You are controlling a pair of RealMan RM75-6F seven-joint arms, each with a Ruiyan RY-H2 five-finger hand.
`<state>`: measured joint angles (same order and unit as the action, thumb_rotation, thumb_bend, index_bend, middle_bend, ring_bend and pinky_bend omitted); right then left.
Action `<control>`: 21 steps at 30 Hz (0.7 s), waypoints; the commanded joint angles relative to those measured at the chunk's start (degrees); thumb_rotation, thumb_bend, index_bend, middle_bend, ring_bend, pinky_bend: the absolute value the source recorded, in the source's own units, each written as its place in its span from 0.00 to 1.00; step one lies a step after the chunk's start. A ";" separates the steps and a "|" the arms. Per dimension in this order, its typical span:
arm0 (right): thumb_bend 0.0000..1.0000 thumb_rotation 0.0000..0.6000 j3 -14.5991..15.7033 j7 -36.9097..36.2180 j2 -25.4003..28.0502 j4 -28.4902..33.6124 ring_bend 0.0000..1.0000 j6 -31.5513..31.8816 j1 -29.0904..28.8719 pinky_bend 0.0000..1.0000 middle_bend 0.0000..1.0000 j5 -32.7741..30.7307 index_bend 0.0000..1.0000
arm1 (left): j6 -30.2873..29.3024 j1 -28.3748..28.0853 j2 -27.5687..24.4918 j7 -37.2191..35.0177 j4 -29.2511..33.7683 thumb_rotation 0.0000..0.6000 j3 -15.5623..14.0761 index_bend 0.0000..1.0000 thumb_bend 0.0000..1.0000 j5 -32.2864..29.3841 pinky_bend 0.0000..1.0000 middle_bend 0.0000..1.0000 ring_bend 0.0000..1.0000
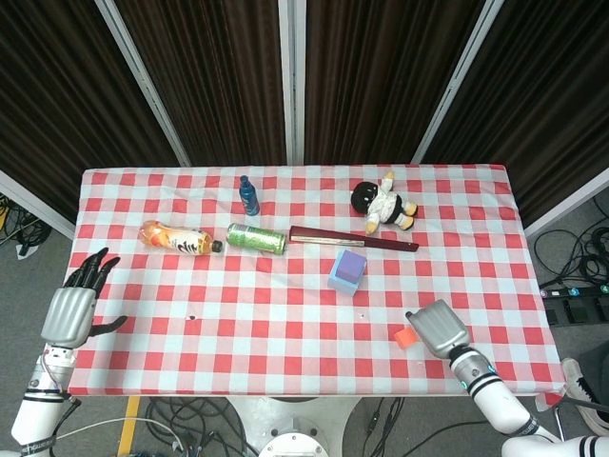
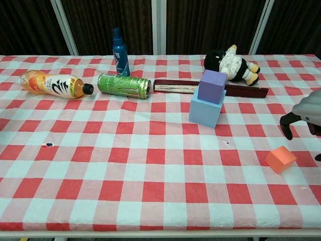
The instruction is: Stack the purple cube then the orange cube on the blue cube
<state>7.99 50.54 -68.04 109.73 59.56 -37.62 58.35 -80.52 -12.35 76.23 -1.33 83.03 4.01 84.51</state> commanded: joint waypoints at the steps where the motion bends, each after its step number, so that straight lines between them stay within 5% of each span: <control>1: 0.10 1.00 -0.08 0.34 -0.01 0.12 1.00 -0.33 -0.25 1.00 1.00 -0.30 0.40 | 0.01 -0.03 0.02 0.01 -0.01 1.00 -0.04 0.16 0.00 0.08 0.21 0.11 0.08; 21: 0.10 1.00 -1.29 -3.15 -6.04 -5.94 1.00 -2.96 -0.50 1.00 1.00 -0.48 0.38 | 0.25 -0.06 0.00 -0.66 -0.46 1.00 0.20 0.16 0.00 -0.47 0.21 0.11 0.08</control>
<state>6.68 47.36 -74.05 103.82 56.65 -38.09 57.91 -80.28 -12.41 76.22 -1.99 82.58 4.20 84.04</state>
